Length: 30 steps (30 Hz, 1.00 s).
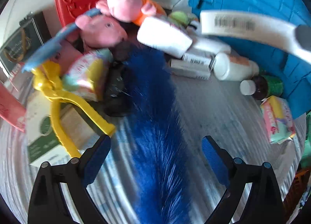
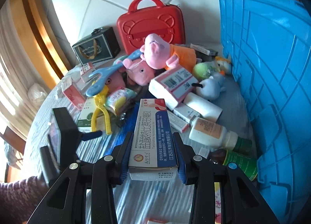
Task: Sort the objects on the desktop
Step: 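Lift the blue feather duster with the left tool while right tool holds the box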
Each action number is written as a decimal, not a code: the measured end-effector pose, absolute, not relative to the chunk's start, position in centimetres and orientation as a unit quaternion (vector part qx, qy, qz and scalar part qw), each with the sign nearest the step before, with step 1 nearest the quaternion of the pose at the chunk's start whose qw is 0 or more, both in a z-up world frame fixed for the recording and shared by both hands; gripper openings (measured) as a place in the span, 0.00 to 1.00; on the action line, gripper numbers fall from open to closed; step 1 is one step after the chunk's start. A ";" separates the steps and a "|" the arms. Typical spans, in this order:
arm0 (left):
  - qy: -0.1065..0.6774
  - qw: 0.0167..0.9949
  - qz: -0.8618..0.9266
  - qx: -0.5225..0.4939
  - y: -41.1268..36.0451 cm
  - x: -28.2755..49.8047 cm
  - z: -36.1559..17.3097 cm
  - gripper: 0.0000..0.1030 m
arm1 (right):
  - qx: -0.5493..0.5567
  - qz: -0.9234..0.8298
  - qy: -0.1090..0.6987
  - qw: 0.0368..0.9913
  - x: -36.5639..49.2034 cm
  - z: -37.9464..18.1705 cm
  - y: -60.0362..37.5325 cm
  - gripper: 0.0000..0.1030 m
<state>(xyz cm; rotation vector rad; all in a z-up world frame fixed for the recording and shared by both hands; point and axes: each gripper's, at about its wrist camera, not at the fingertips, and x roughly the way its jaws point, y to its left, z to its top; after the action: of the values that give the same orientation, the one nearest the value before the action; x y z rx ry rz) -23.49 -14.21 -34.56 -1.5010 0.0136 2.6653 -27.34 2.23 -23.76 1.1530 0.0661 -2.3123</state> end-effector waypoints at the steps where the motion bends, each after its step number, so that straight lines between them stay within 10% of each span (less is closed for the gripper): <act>1: 0.001 0.033 0.866 -0.500 -14.3 -23.9 -35.3 0.93 | 0.430 -0.859 0.025 0.276 -27.5 -24.0 2.4 0.38; 6: 0.000 0.010 0.865 -0.502 -14.6 -24.7 -36.2 0.95 | 0.433 -0.857 0.025 0.279 -28.3 -24.7 3.5 0.38; 11: 0.012 0.004 0.871 -0.491 -15.1 -23.9 -35.2 0.22 | 0.438 -0.853 0.020 0.281 -28.6 -25.1 4.2 0.38; 30: 0.017 0.076 0.893 -0.443 -13.7 -14.4 -26.7 0.10 | 0.425 -0.853 0.010 0.302 -27.2 -23.7 4.1 0.38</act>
<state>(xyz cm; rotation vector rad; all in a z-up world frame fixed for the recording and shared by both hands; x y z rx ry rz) -14.38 -13.67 -26.68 -1.3283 0.0523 2.6783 -27.24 4.14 -23.67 1.1269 0.0274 -2.2635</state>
